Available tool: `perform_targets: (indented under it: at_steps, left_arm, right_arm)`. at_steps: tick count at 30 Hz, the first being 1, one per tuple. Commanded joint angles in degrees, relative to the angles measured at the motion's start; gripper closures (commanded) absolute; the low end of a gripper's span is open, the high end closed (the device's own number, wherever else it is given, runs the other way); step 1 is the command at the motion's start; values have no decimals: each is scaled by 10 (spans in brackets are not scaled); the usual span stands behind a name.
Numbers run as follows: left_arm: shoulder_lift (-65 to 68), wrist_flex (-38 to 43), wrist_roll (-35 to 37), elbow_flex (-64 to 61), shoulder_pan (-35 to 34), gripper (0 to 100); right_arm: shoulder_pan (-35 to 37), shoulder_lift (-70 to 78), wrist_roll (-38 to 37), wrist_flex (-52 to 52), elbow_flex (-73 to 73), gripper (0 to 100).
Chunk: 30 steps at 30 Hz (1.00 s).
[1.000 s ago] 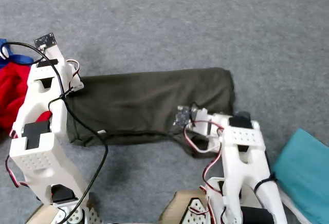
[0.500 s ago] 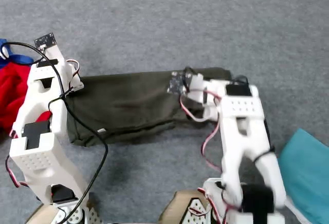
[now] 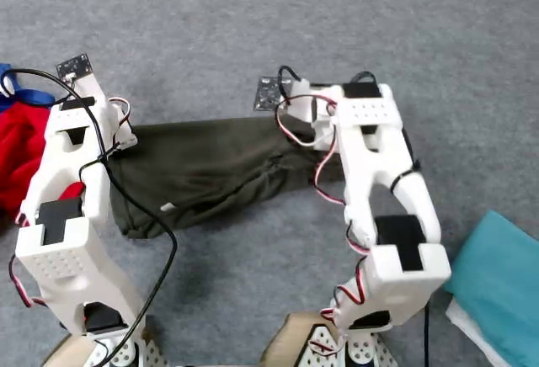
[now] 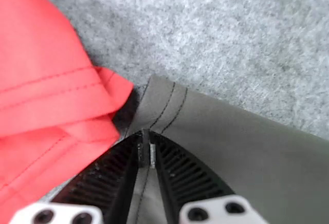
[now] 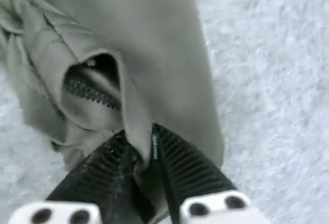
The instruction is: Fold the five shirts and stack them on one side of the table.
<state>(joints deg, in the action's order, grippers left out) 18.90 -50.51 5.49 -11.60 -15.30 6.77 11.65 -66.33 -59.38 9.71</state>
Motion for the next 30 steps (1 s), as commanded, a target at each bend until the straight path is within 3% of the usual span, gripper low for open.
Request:
perform_targets:
  at_steps: [1, 3, 7, 9, 12, 16, 22, 30]
  left_arm:
    - [0, 1, 2, 24, -2, 981]
    - [0, 1, 2, 24, -2, 981]
    - [0, 1, 2, 24, -2, 981]
    - [0, 1, 2, 24, -2, 981]
    - [0, 2, 2, 24, -2, 981]
    - [0, 2, 2, 24, -2, 981]
    - [0, 2, 2, 24, -2, 981]
    - [0, 2, 2, 24, -2, 981]
  right_arm:
    - [1, 2, 25, 7, -60, 730]
    - [-5, 0, 30, 6, -73, 698]
    - [-21, 0, 46, -12, -87, 772]
    - [-29, -15, 51, -48, -93, 830]
    - [-42, -65, 53, -111, -70, 993]
    - [-53, -152, 52, -119, 40, 993]
    - [-39, -225, 55, -4, 214, 993]
    - [-25, -145, 114, 83, 198, 993]
